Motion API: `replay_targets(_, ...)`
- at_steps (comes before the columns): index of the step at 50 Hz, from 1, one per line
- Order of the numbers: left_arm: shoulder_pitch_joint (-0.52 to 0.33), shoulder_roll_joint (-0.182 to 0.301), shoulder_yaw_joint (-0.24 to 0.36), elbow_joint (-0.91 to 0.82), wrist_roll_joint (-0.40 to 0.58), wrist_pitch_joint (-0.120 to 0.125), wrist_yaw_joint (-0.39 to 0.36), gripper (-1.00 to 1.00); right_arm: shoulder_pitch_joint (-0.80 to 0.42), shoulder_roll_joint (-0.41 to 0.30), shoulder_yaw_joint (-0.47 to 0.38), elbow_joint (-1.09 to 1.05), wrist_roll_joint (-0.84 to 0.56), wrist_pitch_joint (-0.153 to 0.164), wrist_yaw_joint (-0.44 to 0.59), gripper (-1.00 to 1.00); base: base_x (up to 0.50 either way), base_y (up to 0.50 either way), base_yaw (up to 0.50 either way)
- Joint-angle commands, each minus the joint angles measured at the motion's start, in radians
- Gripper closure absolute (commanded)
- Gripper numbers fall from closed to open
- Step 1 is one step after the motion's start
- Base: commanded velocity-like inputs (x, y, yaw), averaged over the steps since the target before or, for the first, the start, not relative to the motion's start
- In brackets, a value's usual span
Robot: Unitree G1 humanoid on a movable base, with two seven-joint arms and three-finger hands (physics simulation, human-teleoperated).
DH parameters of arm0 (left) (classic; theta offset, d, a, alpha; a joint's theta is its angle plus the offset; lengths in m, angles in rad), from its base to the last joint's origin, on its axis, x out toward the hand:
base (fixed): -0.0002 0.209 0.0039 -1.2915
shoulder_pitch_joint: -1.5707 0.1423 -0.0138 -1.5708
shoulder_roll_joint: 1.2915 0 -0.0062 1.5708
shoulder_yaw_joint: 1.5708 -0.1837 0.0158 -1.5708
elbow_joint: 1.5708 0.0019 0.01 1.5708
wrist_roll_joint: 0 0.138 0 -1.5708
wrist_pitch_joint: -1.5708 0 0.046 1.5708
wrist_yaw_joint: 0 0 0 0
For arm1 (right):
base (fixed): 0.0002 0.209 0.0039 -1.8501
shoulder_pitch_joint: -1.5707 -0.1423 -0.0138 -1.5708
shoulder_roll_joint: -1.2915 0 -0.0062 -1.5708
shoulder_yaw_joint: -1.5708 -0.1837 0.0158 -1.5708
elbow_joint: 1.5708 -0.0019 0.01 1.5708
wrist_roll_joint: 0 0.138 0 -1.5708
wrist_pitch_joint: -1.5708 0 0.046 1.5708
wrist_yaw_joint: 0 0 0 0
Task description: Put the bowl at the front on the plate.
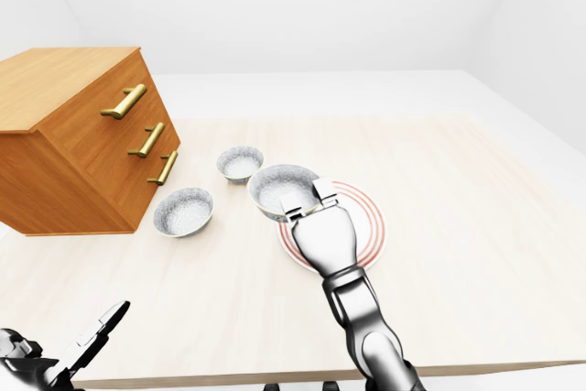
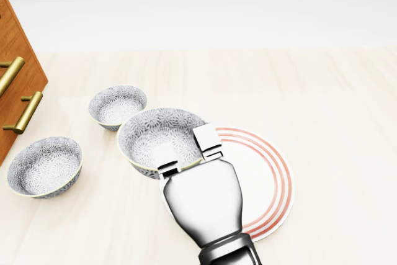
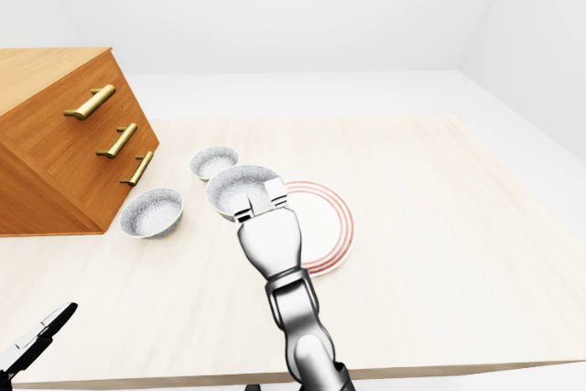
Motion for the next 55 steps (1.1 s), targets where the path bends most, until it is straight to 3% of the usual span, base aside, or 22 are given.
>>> replay_targets(1,0.000,0.002,-0.003,0.005,0.001,0.000,0.002,-1.00,0.003,0.003,-0.018,0.042,0.108,0.000,-0.130,1.00,0.00,0.00,0.00)
replay_targets(18,0.000,0.002,-0.003,0.005,0.001,0.000,0.002,-1.00,0.002,0.001,-0.016,0.042,0.109,0.000,-0.130,1.00,0.00,0.00,0.00)
replay_targets(26,0.000,0.001,0.001,-0.001,0.002,0.000,-0.001,-1.00,0.026,-0.014,-0.042,0.000,0.011,0.000,-0.162,1.00,0.00,0.00,0.00)
replay_targets(36,-0.002,0.004,-0.001,0.007,-0.002,0.000,0.001,-1.00,0.045,-0.027,-0.056,0.022,-0.015,0.000,-0.205,1.00,0.00,0.00,0.00)
replay_targets(55,-0.001,0.004,-0.001,0.005,-0.004,0.000,-0.001,-1.00,0.090,-0.049,-0.101,0.079,0.065,0.000,-0.309,1.00,0.00,0.00,0.00)
